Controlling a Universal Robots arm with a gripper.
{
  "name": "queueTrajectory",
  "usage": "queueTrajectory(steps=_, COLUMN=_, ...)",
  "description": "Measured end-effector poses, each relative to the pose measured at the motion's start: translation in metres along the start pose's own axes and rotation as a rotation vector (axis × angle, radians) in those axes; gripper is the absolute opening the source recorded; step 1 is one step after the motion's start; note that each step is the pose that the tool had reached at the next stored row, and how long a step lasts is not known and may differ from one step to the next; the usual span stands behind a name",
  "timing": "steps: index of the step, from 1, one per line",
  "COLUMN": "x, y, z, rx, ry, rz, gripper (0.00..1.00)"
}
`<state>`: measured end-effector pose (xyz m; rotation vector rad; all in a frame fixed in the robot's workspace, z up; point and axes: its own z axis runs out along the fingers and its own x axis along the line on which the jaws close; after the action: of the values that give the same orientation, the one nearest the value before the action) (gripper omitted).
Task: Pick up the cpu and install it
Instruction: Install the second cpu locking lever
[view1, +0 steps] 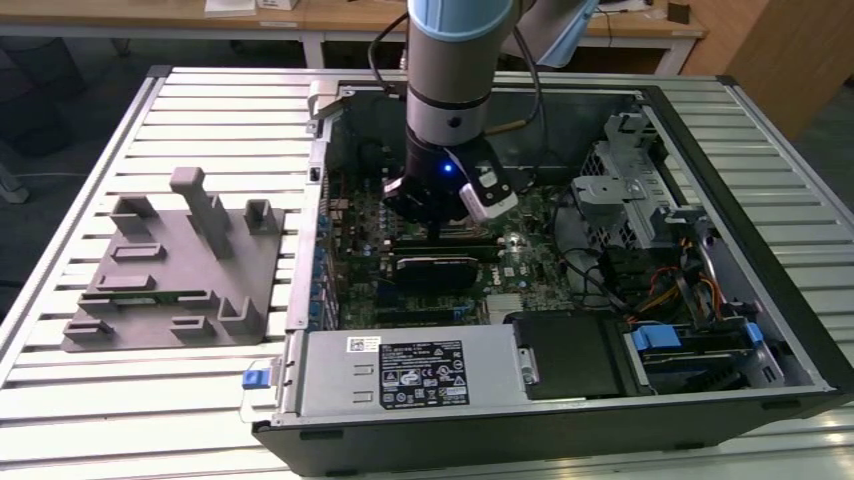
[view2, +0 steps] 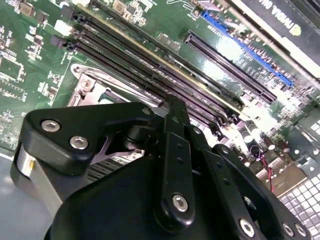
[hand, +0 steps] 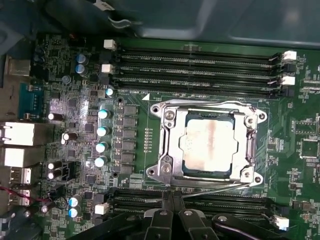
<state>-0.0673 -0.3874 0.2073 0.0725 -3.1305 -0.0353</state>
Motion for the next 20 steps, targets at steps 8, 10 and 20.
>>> queueTrajectory(steps=8, x=0.0029, y=-0.0013, z=0.0040, rx=-0.0073, ry=-0.0003, rz=0.000, gripper=0.11)
queueTrajectory(steps=10, x=0.0040, y=-0.0014, z=0.0048, rx=-0.0126, ry=-0.0004, rz=0.000, gripper=0.11)
queueTrajectory(steps=20, x=0.0085, y=-0.0021, z=0.0084, rx=-0.0593, ry=-0.0033, rz=-0.001, gripper=0.11)
